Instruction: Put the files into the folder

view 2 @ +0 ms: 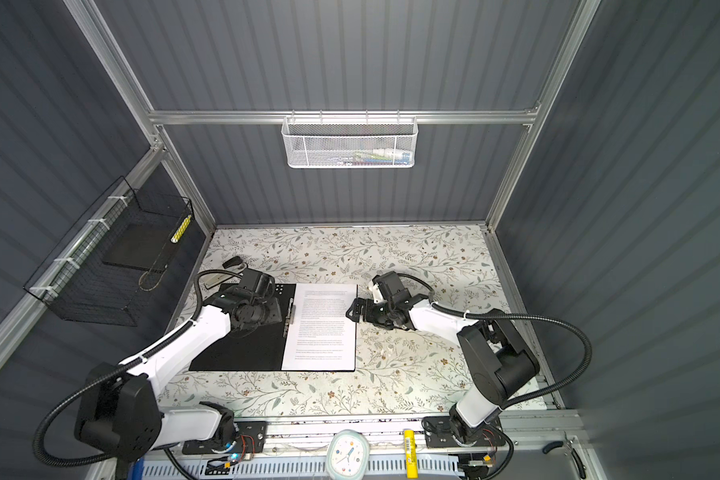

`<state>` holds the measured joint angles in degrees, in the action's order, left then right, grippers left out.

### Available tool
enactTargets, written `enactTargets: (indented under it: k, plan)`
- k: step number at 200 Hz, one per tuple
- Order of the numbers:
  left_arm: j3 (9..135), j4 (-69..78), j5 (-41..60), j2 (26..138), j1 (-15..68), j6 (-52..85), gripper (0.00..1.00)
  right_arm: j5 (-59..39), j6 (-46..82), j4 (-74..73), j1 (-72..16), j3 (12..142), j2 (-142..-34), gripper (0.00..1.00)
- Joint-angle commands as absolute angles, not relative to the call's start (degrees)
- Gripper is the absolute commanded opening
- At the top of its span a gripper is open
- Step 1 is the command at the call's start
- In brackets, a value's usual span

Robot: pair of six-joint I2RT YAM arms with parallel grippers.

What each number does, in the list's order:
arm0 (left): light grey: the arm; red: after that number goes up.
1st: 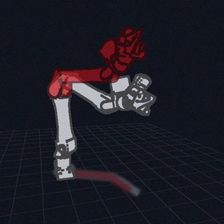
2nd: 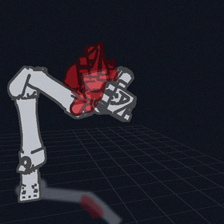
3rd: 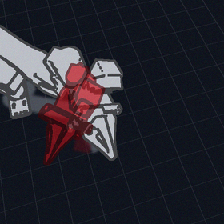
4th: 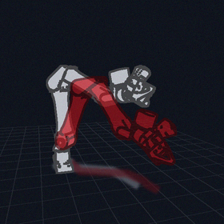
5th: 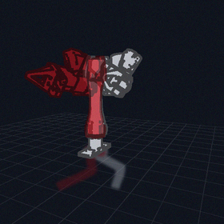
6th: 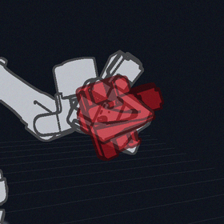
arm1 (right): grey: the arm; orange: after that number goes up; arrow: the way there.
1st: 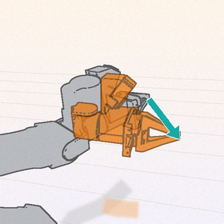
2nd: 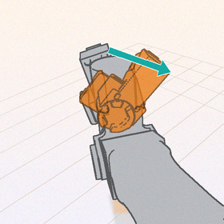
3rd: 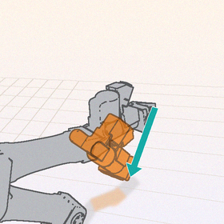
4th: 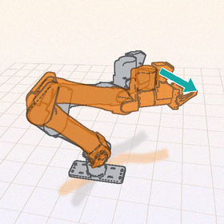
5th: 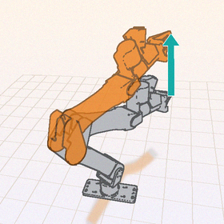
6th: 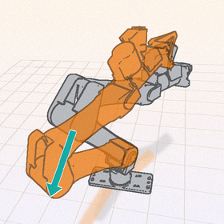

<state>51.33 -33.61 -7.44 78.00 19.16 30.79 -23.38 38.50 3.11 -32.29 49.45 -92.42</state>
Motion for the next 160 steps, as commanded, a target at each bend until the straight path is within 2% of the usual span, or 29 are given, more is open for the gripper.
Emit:
enactTargets:
  k: [1, 21, 35, 61, 72, 103, 160]
  plan:
    - [49.9, -30.5, -2.1, 80.7, 15.9, 32.4, 0.40, -26.2, 38.4, -0.2, -31.9, 48.6, -92.7, 0.99]
    - [50.8, -29.4, -1.7, 85.0, 14.9, 32.3, 0.20, -27.9, 38.3, -1.6, -31.8, 48.2, -93.7, 0.99]
    - [51.3, -28.6, -1.5, 87.2, 14.8, 32.3, 0.12, -28.8, 38.1, -2.4, -31.8, 48.1, -94.3, 0.99]
    - [51.3, -28.1, -3.1, 90.7, 14.7, 31.3, 0.10, -30.1, 37.9, -3.4, -31.6, 48.0, -94.9, 0.99]
    - [51.2, -26.7, -0.7, 91.7, 14.7, 30.4, 0.05, -30.3, 37.8, -3.6, -31.4, 47.9, -95.2, 0.99]
    - [50.6, -24.9, 4.3, 93.5, 14.8, 29.7, 0.01, -31.2, 37.8, -4.4, -30.8, 47.6, -96.4, 0.99]
    - [46.5, -24.2, 8.9, 92.0, 15.7, 30.3, 0.00, -31.8, 39.5, -4.9, -28.6, 47.6, -99.3, 0.99]
